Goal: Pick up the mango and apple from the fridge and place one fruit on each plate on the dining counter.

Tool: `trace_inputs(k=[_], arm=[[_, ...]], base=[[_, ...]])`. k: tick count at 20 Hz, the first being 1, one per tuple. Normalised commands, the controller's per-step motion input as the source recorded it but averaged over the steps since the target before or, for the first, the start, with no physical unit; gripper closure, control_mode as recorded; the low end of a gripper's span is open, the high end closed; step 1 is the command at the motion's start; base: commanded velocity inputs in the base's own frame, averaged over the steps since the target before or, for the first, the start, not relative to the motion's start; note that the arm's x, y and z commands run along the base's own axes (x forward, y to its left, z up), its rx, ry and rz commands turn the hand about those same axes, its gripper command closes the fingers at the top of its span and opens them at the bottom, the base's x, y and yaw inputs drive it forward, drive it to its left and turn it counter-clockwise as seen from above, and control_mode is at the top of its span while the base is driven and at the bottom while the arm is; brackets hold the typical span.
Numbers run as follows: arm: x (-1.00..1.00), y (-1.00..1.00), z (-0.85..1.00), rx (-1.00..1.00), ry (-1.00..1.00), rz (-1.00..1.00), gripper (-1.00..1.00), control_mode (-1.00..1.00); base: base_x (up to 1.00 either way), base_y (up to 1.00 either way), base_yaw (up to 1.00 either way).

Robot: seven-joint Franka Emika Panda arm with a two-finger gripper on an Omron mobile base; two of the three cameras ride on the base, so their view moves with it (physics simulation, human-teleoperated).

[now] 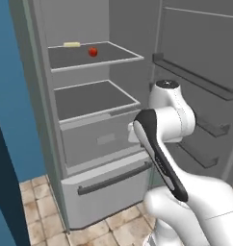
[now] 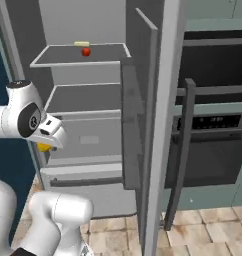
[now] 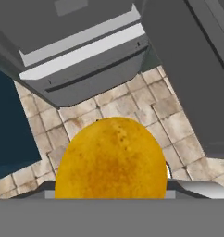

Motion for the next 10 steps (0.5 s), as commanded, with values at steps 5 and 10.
trace_inputs(k=[5,10], arm=[[0.00,0.00,0.00,0.00,0.00,0.00,1.00,1.00],[0.00,0.00,0.00,0.00,0.00,0.00,1.00,1.00]], base=[[-0.95,0.46,-0.37],[-1.00,0.06,0.04]])
